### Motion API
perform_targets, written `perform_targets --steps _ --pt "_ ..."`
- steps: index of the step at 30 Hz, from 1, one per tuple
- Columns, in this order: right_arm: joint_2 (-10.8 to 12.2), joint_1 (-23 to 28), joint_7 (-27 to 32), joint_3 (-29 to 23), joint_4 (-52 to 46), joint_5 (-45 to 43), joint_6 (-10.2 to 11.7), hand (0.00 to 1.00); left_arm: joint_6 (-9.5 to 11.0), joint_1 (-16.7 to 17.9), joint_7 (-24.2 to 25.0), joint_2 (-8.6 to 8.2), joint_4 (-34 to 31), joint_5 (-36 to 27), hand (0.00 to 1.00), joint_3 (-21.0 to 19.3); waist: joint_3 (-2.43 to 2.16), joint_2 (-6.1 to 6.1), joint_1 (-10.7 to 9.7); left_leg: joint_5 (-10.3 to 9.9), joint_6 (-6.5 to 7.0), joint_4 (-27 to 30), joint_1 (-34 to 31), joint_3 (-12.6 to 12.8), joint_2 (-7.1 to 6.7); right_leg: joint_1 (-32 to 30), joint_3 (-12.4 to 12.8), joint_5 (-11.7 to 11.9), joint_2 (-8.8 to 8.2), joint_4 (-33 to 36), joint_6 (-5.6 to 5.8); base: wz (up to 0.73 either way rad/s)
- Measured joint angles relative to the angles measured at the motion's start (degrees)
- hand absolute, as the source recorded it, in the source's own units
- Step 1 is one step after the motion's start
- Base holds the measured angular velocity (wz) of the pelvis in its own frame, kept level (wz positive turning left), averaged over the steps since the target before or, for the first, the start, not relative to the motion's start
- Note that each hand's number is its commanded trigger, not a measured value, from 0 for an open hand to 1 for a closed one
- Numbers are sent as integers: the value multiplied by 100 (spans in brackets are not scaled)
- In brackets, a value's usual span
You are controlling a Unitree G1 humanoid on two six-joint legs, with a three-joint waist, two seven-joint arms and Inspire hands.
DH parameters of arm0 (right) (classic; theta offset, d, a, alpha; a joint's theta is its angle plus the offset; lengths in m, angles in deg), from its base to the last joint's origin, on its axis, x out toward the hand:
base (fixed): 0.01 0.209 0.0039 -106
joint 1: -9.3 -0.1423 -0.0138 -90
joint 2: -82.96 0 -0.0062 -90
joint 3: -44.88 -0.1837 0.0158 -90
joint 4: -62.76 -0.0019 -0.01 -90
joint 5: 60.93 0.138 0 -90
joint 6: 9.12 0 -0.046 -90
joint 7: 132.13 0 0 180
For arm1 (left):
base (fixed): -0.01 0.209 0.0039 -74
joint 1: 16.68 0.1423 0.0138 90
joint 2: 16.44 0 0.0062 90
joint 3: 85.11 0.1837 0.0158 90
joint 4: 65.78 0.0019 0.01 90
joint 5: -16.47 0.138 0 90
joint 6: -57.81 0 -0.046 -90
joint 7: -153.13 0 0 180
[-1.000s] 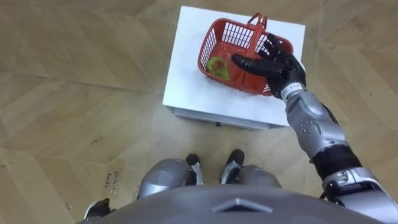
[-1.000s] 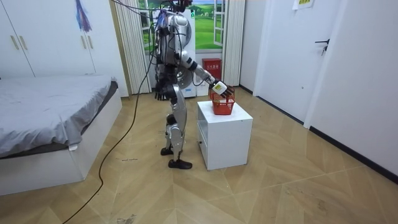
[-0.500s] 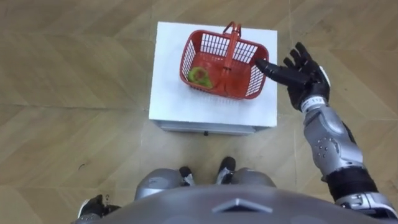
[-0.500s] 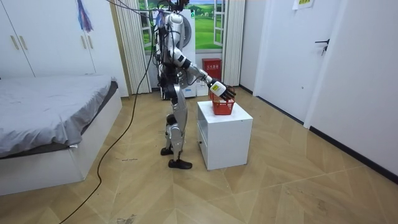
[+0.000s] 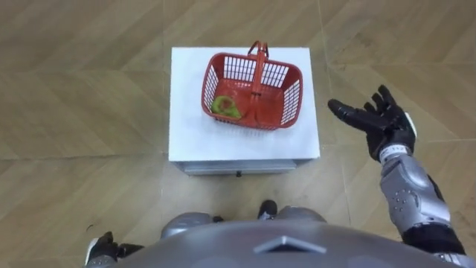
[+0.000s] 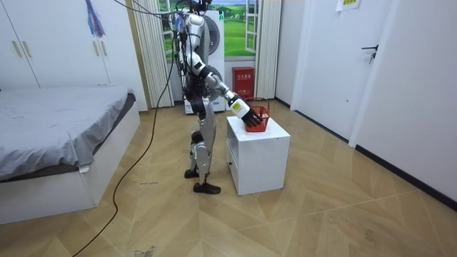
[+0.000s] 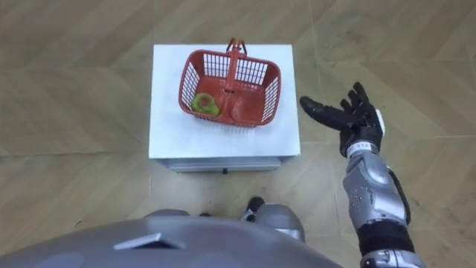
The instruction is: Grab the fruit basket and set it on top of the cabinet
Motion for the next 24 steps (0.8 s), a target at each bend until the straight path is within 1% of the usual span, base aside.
perform_targets --steps 1,3,4,5,6,7,8,10,11,14,15,18,19,21,22,23,24 --pt "4 42 11 -21 360 -194 -20 0 4 3 -8 -3 -10 -5 0 -82 -31 -18 13 -2 -4 -4 13 -5 0 27 3 -7 3 -21 11 6" --pt "7 115 4 -42 823 -355 -16 0 1 3 -30 -11 -11 -1 0 -126 -30 -20 15 -2 -5 -3 40 -14 0 63 -15 -10 2 -23 15 4" --pt "7 131 0 -48 1247 -463 -6 0 1 7 -89 -27 -4 1 0 -140 -25 -9 10 -6 -10 -4 93 -20 1 124 -24 -15 2 -30 24 0" --pt "13 134 0 -49 1710 -542 -12 0 4 8 -155 -42 -13 29 0 -152 -24 -5 18 -13 -18 -10 147 -22 2 171 21 -32 13 -28 36 0" --pt "18 145 -1 -50 1896 -596 -20 0 4 8 -177 -47 -12 78 0 -153 -25 -7 24 -17 -22 -18 166 -22 4 184 32 -34 17 -26 36 -3" --pt "47 161 -11 -94 2225 -772 -31 0 5 8 -220 -62 5 244 0 -170 -25 1 50 -26 -31 -45 185 -17 9 198 57 -36 28 -18 33 -6" --pt "63 165 -6 -110 2350 -883 -38 0 2 8 -223 -68 10 325 0 -198 -26 -3 46 -28 -33 -46 191 -14 12 201 56 -37 29 -17 32 -6" --pt "106 143 -13 -110 2961 -1300 -38 0 3 -38 -245 -105 62 648 0 -291 -23 -10 35 -30 -38 -29 199 -20 19 217 33 -43 28 -3 20 0" --pt "137 131 -13 -109 3207 -1429 -55 0 2 -39 -255 -144 68 682 0 -318 -12 -26 44 -30 -39 -25 204 -21 22 221 26 -47 29 7 15 4" --pt "243 101 -72 -102 3547 -1618 -94 0 -11 -40 -246 -225 107 681 0 -318 8 -51 55 -36 -48 -12 202 -26 26 224 22 -49 33 6 11 0" --pt "260 97 -98 -95 3584 -1630 -110 0 -16 -40 -238 -239 119 681 0 -314 7 -45 60 -37 -49 -9 202 -26 27 226 17 -49 34 6 11 0" --pt "335 -2 -144 -89 3882 -1631 -166 0 -114 -46 -207 -278 184 688 0 -314 22 -47 45 -39 -53 -7 235 -74 27 297 -41 -49 33 -29 11 9" --pt "360 -16 -152 -91 3980 -1662 -240 0 -154 -45 -199 -278 206 737 0 -317 36 -55 51 -43 -56 -14 278 -105 32 350 -90 -52 32 -31 10 16" --pt "385 -48 -180 -103 4043 -1799 -295 0 -187 -43 -146 -283 238 806 0 -336 36 -46 52 -50 -55 -14 305 -148 31 390 -103 -69 29 -34 14 12" --pt "387 -55 -195 -103 4071 -1941 -336 0 -215 -41 -96 -286 270 882 0 -371 28 -11 56 -51 -55 -19 334 -154 32 420 -107 -72 31 -43 16 4" --pt "385 -98 -195 -104 4073 -2147 -345 0 -260 -38 -72 -288 281 937 0 -375 39 -7 57 -51 -57 -31 365 -157 35 453 -110 -78 34 -42 17 0" --pt "385 -100 -194 -106 4078 -2261 -346 0 -272 -38 -53 -288 286 972 0 -375 25 20 56 -53 -59 -32 375 -160 36 466 -113 -80 36 -43 17 0"
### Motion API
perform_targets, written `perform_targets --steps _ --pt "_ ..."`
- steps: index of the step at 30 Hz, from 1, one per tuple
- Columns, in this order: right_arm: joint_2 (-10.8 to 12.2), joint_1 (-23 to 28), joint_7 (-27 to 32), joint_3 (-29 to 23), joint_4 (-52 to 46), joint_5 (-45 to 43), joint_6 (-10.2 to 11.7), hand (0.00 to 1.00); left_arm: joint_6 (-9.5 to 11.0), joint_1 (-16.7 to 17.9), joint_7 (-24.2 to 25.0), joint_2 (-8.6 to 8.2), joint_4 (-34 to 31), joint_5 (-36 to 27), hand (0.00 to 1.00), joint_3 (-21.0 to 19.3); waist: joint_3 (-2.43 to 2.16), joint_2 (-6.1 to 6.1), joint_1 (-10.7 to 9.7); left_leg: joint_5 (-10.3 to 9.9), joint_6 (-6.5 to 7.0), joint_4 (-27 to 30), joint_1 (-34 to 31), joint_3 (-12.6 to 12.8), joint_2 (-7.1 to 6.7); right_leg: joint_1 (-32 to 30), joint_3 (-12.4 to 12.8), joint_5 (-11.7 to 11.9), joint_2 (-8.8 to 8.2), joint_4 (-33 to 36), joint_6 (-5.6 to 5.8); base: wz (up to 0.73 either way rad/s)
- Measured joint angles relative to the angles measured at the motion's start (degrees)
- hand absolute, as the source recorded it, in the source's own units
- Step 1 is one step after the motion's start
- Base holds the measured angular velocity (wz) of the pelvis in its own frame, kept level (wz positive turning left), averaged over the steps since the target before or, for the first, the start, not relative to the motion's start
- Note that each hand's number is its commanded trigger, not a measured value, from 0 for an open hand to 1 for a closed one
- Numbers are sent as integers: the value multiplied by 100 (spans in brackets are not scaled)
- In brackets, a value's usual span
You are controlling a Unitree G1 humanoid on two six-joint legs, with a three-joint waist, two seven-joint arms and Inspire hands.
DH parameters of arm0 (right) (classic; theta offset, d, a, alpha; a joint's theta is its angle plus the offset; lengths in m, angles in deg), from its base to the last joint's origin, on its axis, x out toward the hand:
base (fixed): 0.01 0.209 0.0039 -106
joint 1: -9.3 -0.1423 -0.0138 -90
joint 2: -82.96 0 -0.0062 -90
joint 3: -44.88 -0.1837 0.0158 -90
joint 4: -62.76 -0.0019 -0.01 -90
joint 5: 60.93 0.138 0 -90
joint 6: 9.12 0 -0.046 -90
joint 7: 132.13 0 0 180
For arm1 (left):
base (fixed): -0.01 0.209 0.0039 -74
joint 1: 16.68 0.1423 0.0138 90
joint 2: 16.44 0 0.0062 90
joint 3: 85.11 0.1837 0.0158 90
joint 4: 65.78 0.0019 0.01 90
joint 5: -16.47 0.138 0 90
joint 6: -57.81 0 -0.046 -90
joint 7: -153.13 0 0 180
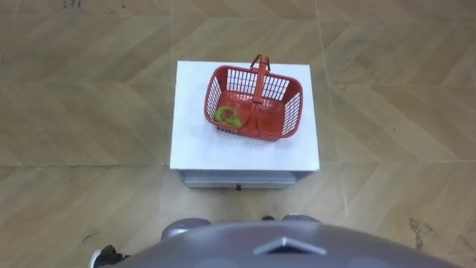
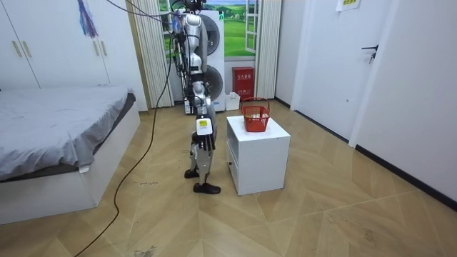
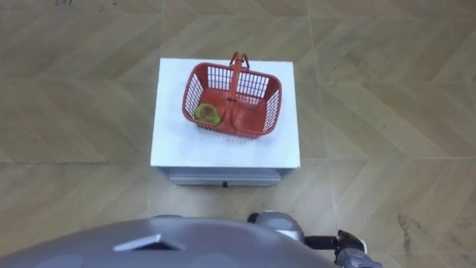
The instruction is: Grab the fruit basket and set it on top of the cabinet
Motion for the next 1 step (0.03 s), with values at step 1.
perform_targets --steps 1 --pt "0 -25 0 1 42 -198 -10 0 -12 -2 63 1 10 53 0 -1 0 0 4 -4 -3 -1 19 -4 3 20 0 -4 2 -2 -1 0"
